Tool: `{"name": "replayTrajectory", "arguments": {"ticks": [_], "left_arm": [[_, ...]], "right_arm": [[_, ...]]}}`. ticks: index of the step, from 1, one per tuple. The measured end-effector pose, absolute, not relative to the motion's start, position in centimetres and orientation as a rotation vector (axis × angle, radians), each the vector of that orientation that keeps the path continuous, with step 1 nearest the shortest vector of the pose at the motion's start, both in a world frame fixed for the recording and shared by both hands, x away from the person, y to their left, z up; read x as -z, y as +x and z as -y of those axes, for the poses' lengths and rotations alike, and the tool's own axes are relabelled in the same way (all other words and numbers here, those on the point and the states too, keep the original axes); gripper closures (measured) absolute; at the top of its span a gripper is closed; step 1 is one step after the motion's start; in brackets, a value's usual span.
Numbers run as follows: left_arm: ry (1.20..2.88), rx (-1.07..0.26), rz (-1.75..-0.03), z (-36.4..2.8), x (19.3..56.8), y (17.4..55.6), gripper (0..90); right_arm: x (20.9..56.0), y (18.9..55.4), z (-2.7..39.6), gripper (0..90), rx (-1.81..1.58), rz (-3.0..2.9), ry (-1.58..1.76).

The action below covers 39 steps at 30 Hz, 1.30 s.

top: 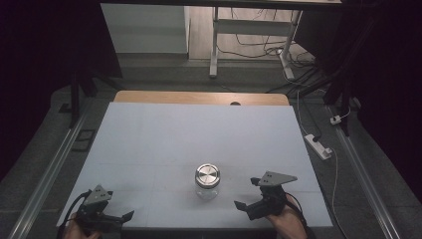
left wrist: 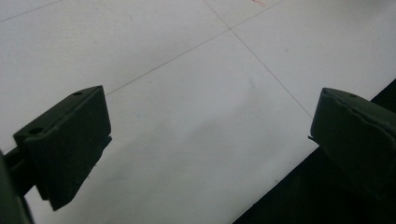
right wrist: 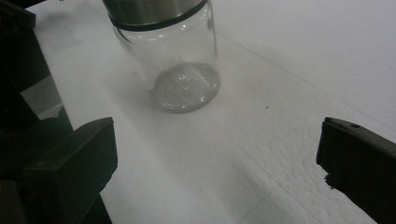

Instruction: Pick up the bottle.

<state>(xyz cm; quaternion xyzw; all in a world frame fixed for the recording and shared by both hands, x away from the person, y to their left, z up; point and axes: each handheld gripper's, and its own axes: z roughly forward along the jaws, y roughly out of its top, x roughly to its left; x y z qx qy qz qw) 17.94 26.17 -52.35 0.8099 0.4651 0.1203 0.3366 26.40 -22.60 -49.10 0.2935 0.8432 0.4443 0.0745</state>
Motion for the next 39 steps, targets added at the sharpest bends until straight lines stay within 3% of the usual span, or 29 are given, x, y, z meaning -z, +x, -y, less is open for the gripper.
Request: {"name": "replayTrajectory", "arguments": {"ticks": [39], "left_arm": [[2.115, -0.3, -1.211, -26.2, 52.4, 18.1, 0.0]], "right_arm": [[49.6, 29.3, 16.8, 0.0, -1.294, -2.615, 0.744]]}}
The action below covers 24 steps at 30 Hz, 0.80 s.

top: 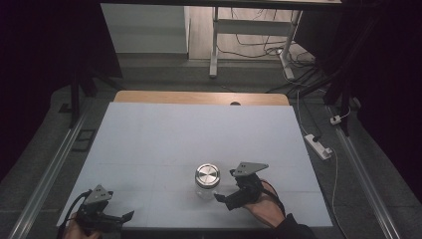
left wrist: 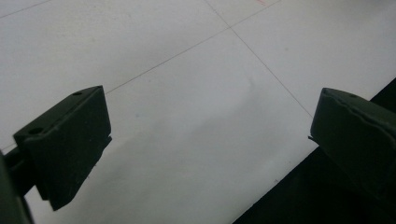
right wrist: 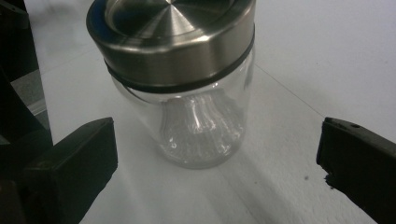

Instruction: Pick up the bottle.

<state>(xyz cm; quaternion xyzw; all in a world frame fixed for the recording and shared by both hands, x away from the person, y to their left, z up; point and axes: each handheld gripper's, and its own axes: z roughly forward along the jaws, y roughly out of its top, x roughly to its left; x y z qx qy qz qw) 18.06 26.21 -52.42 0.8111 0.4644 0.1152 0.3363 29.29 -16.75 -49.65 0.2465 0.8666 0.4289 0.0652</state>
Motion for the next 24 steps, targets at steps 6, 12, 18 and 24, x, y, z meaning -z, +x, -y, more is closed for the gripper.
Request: {"name": "replayTrajectory", "arguments": {"ticks": [6, 12, 18, 24], "left_arm": [[2.115, -0.298, -1.21, -26.2, 52.4, 18.1, 0.0], [2.117, -0.297, -1.211, -26.2, 52.4, 18.1, 0.0], [2.12, -0.296, -1.21, -26.2, 52.5, 18.1, 0.0], [2.124, -0.294, -1.209, -26.1, 52.5, 18.1, 0.0]], "right_arm": [[49.9, 29.8, 16.0, 0.0, -1.307, -2.629, 0.739], [50.2, 29.8, 14.8, 0.0, -1.316, -2.651, 0.692], [50.8, 30.2, 13.5, 0.0, -1.299, -2.664, 0.67], [51.2, 30.4, 12.5, 2.3, -1.286, -2.672, 0.651]]}}
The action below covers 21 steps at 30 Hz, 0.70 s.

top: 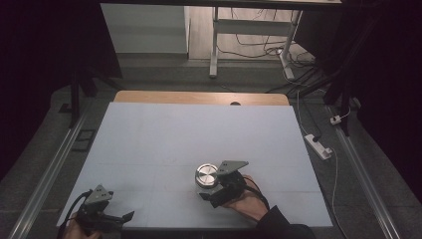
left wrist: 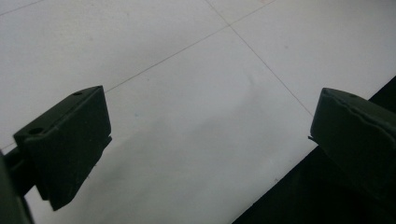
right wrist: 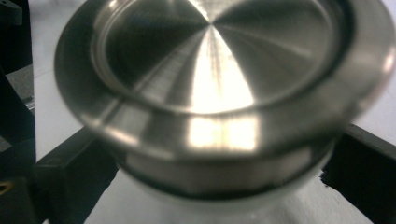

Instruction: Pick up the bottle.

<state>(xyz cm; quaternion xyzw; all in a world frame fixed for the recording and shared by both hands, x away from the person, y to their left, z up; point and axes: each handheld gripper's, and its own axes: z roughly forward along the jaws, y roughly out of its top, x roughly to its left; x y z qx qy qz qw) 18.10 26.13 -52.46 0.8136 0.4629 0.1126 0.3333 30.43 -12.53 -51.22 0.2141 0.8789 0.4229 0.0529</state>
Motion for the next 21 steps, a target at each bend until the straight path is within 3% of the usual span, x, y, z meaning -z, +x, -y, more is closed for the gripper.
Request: {"name": "replayTrajectory", "arguments": {"ticks": [6, 21], "left_arm": [[2.129, -0.295, -1.206, -26.11, 52.47, 18.11, 0.0], [2.137, -0.304, -1.208, -26.0, 52.46, 18.1, 0.0]], "right_arm": [[51.27, 30.6, 12.25, 12.1, -1.301, -2.663, 0.592], [51.03, 30.02, 12.17, 14.8, -1.268, -2.609, 0.522]]}}
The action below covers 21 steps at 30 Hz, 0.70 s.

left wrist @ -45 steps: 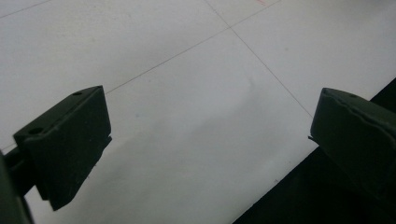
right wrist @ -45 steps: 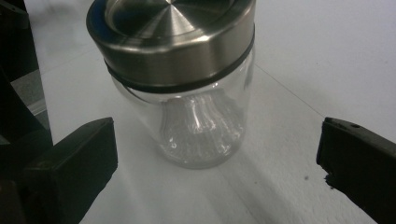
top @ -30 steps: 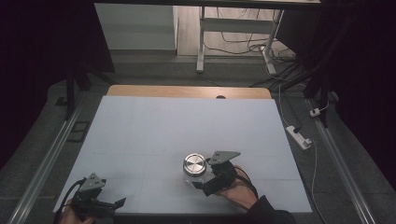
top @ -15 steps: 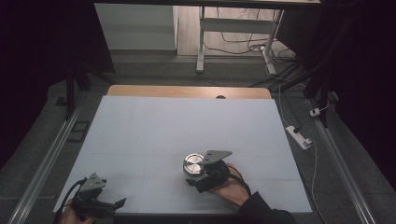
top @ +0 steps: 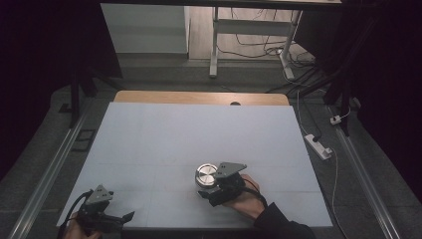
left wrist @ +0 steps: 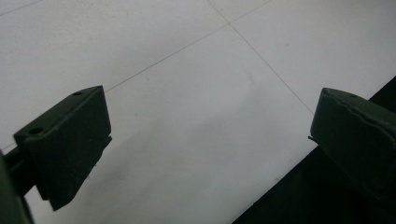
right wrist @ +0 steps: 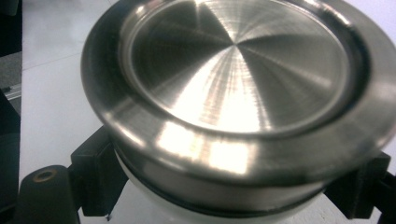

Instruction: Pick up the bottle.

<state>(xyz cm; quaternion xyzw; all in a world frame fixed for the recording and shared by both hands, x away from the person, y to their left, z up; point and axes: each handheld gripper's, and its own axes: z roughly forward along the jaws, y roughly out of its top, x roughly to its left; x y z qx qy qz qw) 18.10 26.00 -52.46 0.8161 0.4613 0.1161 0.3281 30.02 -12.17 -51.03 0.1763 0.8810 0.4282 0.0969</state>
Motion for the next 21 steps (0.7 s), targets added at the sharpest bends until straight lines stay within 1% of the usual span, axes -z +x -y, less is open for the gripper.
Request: {"name": "replayTrajectory", "arguments": {"ticks": [10, 21], "left_arm": [[2.114, -0.295, -1.216, -26.2, 52.4, 18.1, 0.0], [2.091, -0.274, -1.217, -26.5, 52.3, 18.2, 0.0]], "right_arm": [[50.7, 29.9, 12.1, 15.0, -1.263, -2.621, 0.536], [49.4, 29.7, 11.8, 15.0, -1.309, -2.605, 0.528]]}}
